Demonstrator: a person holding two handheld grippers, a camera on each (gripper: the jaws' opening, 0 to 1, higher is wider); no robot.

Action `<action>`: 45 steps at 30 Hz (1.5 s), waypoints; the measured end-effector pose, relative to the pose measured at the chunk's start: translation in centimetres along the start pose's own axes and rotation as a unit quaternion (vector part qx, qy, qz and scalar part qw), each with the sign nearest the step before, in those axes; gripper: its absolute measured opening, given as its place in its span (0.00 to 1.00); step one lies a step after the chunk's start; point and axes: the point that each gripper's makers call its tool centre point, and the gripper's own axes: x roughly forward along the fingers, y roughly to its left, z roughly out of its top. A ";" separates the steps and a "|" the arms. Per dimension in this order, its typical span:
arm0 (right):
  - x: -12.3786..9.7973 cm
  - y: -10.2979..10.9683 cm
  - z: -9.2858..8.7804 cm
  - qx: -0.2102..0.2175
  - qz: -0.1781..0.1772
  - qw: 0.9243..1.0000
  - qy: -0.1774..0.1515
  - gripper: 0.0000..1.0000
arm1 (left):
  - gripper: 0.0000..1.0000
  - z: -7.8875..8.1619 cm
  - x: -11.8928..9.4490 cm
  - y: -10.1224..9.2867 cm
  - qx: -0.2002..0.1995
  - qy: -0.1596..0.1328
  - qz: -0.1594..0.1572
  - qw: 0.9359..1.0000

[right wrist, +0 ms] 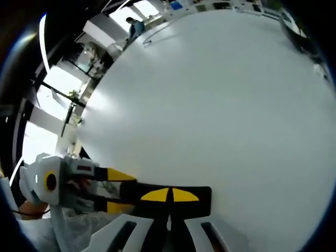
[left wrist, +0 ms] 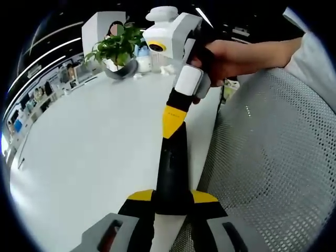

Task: Press the specified remote control buttons in sequence, fully releasing each button before pressing the next.

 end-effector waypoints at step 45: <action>0.1 1.0 -1.1 -0.012 0.016 0.999 0.032 0.00 | 0.24 0.0 0.1 0.0 0.001 -0.002 0.000 1.000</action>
